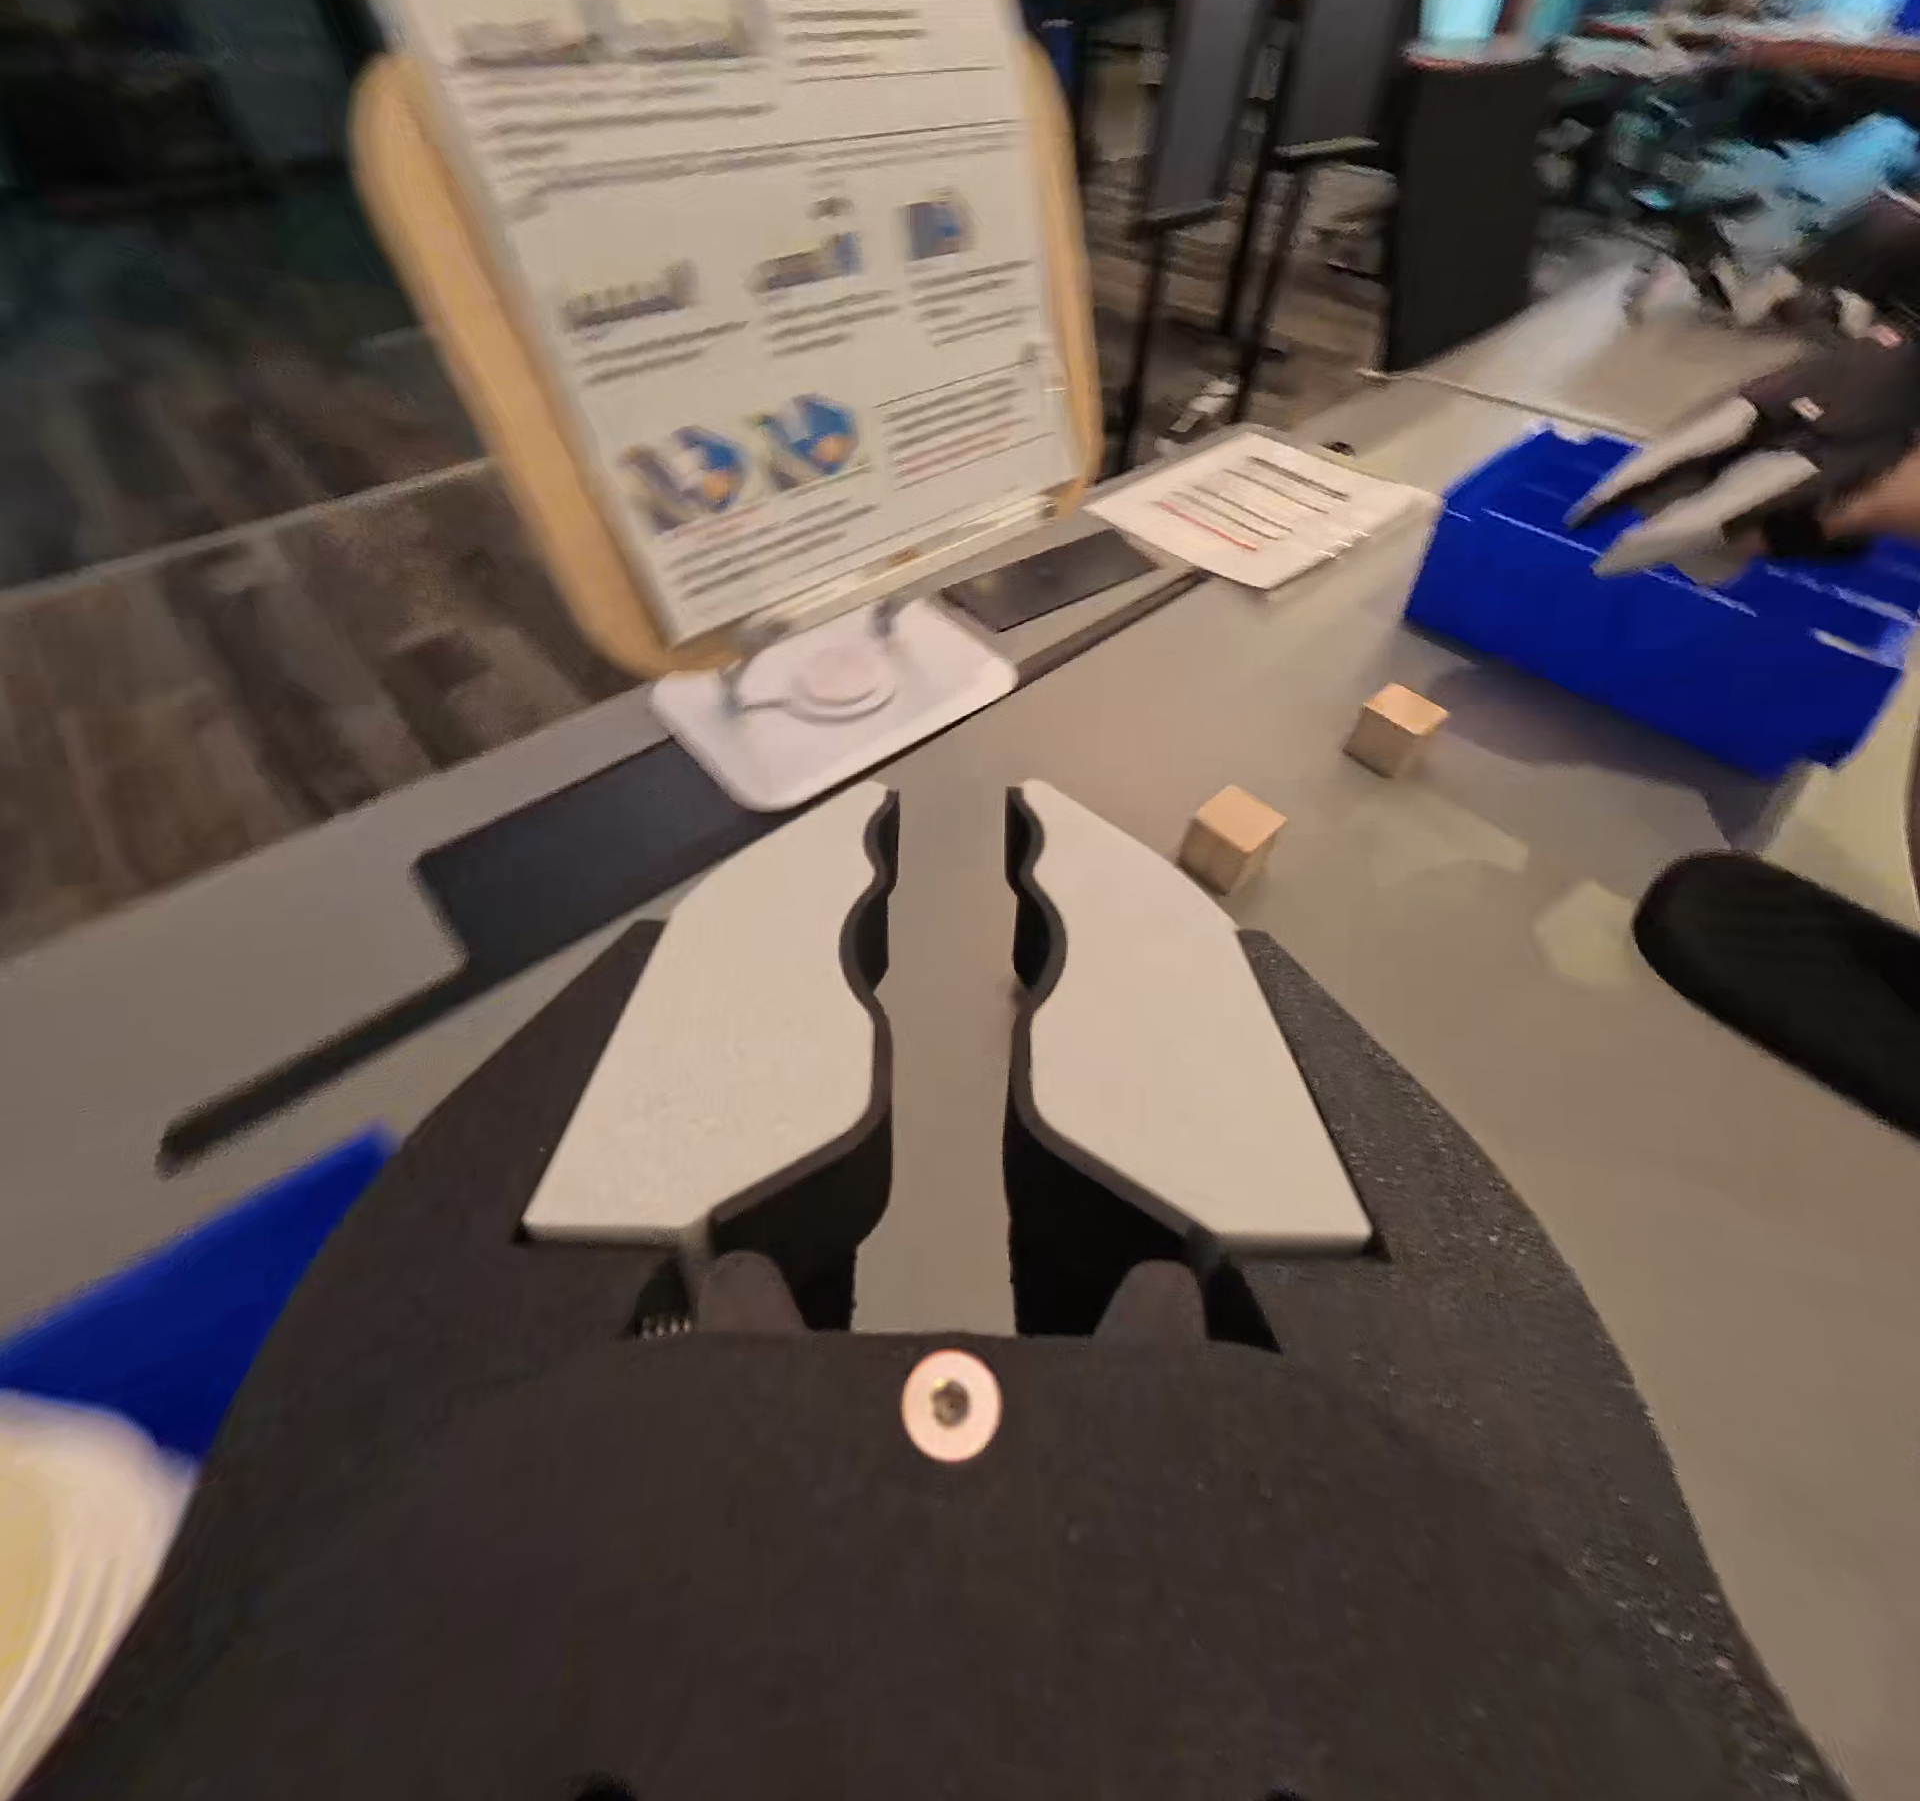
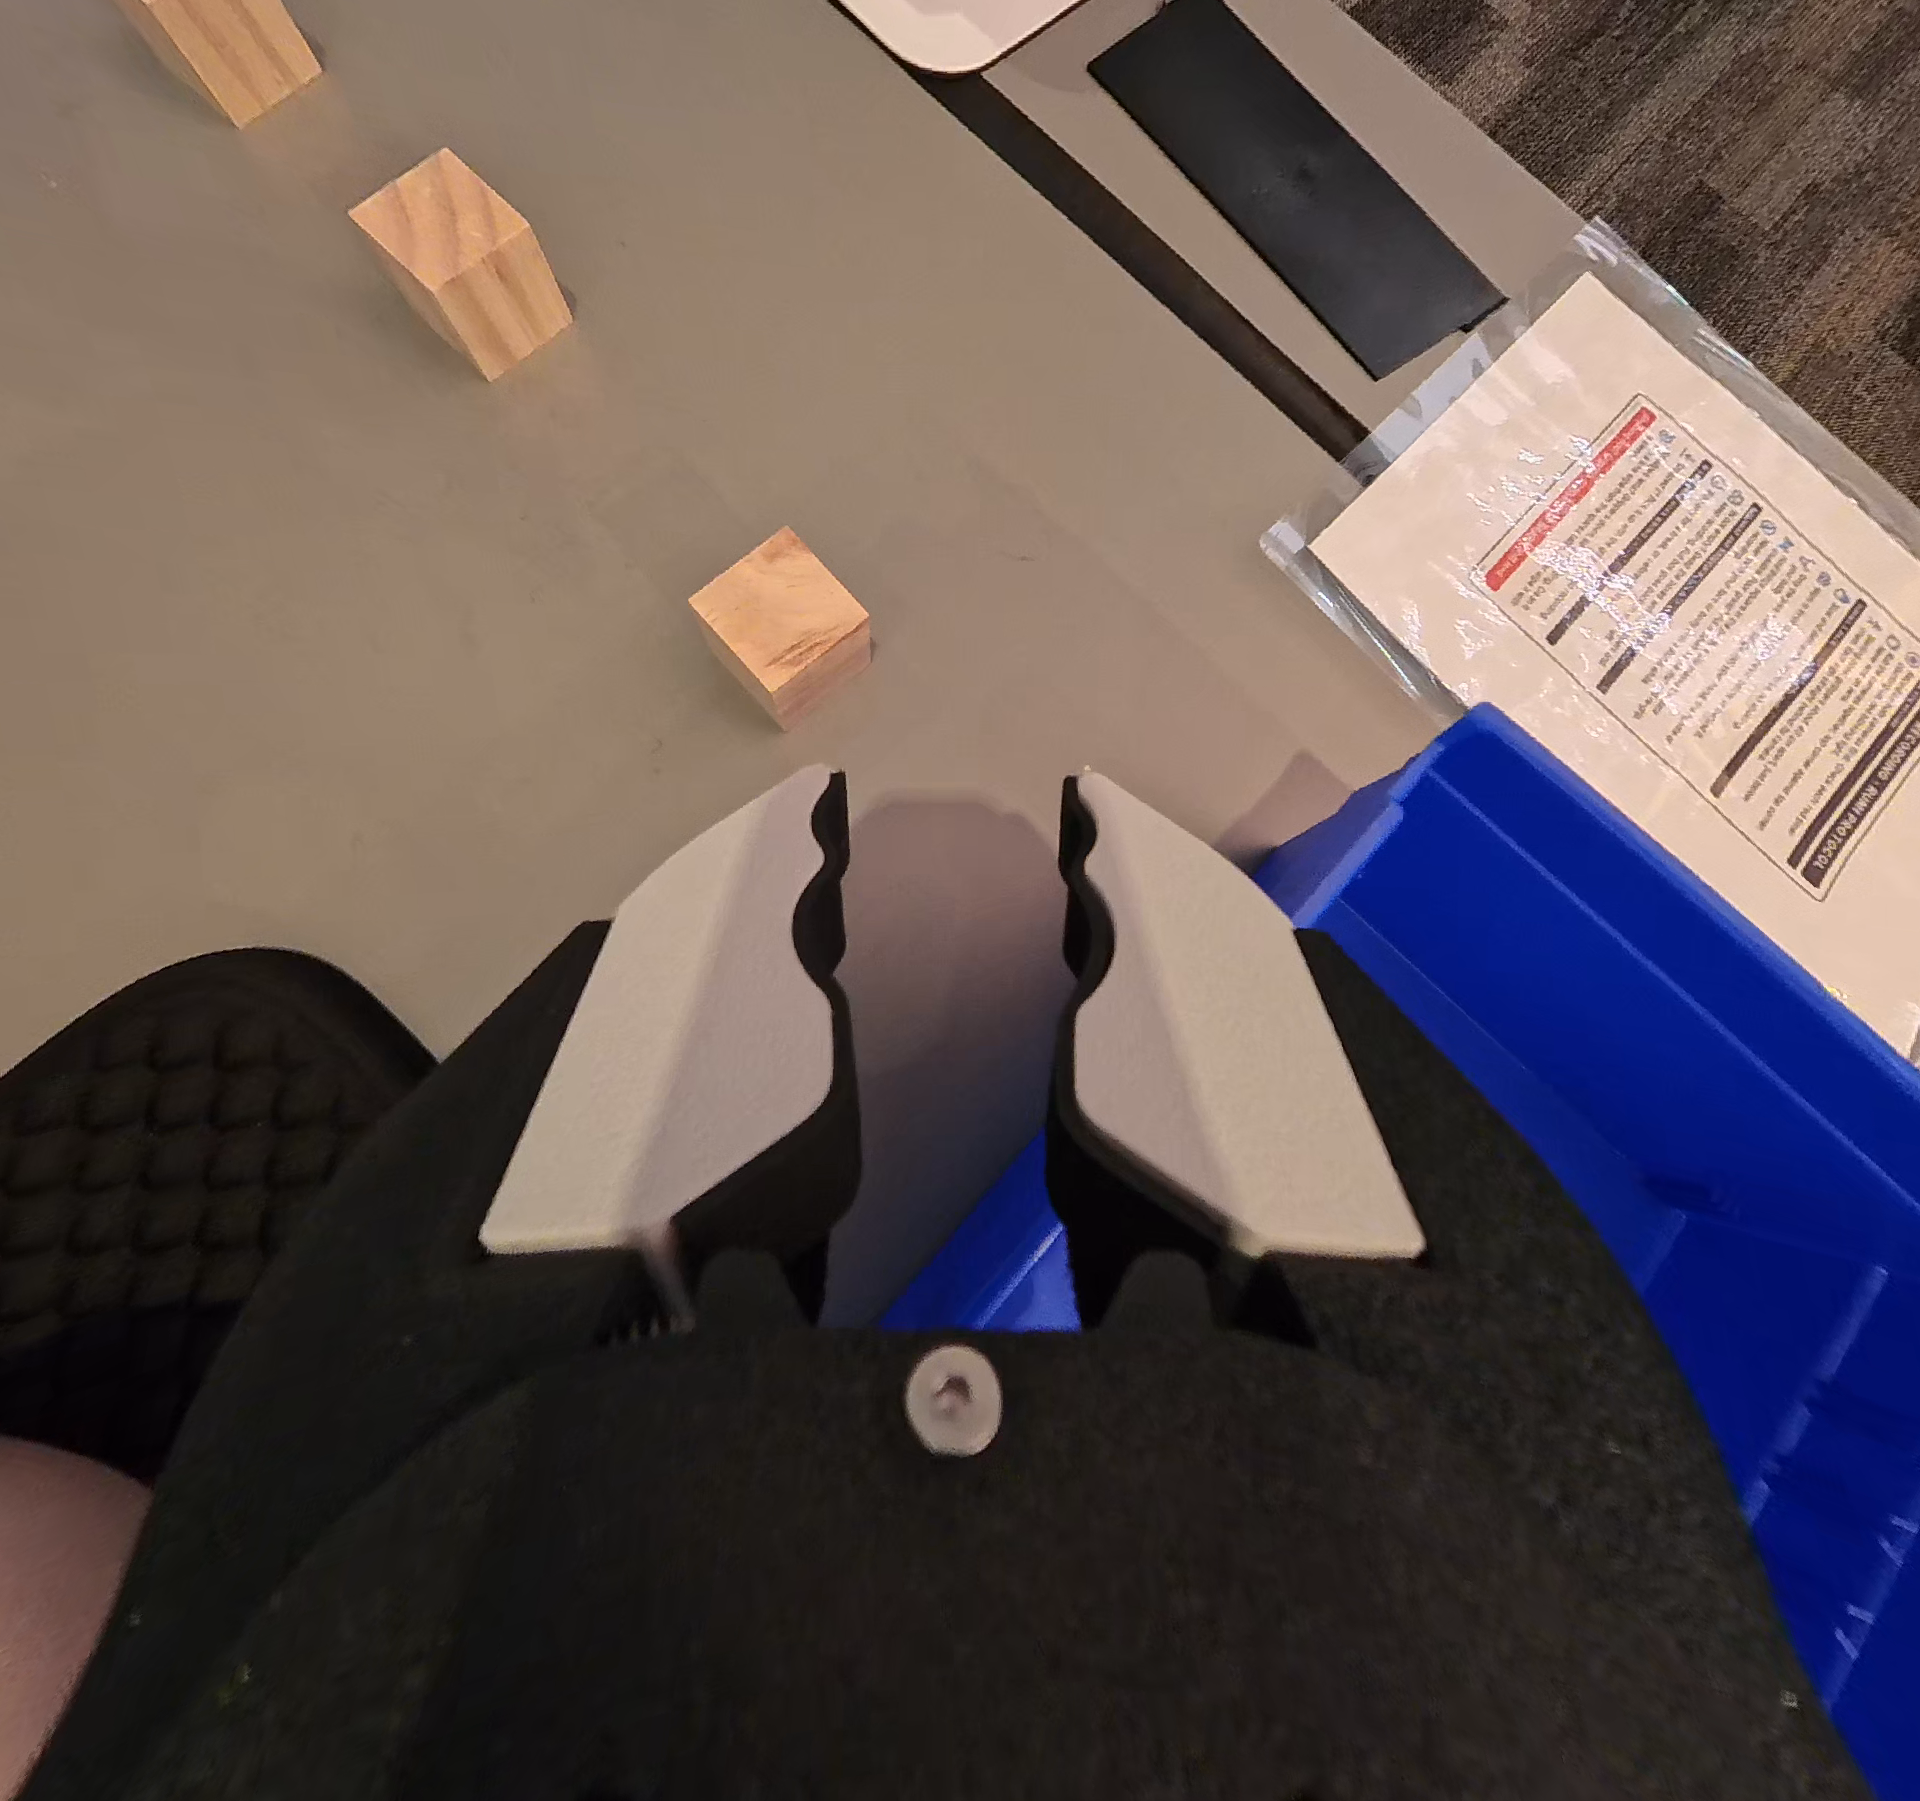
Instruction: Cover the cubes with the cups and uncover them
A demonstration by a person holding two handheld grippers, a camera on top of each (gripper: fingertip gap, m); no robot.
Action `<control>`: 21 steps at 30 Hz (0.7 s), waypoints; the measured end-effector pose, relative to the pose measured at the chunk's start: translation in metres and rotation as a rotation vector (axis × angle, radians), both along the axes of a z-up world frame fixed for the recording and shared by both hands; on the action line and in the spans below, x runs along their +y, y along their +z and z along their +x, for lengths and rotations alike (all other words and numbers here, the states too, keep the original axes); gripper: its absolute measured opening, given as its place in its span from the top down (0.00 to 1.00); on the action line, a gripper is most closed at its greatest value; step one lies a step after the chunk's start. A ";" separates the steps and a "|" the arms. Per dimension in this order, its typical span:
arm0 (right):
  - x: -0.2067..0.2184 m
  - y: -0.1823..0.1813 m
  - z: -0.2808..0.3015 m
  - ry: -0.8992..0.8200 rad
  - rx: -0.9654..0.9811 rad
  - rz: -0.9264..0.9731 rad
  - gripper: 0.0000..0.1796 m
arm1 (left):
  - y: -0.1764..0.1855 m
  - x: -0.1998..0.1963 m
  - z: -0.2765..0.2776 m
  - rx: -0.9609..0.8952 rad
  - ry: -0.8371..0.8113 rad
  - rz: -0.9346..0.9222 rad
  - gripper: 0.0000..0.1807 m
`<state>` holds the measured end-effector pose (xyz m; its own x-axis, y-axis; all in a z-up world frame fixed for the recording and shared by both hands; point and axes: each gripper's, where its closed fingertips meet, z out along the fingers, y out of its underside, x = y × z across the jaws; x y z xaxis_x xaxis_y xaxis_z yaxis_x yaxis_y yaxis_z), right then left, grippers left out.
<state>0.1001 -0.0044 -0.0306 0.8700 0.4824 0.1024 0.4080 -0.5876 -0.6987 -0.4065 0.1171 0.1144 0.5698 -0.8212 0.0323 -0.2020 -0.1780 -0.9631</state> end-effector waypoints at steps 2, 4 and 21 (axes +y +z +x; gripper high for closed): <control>0.001 0.002 -0.002 0.003 -0.004 0.004 0.79 | -0.008 0.000 -0.053 0.012 0.110 -0.063 0.90; 0.001 0.004 -0.005 0.013 -0.009 0.010 0.79 | -0.024 -0.002 -0.102 0.074 0.204 -0.085 0.90; -0.010 0.001 -0.011 -0.003 -0.069 -0.043 0.79 | -0.188 -0.009 -0.188 0.299 0.502 -0.486 0.78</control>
<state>0.0890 -0.0145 -0.0291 0.8629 0.4852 0.1416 0.4527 -0.6175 -0.6433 -0.5946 0.1085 -0.0740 0.9128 -0.3933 0.1097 -0.2246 -0.7080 -0.6695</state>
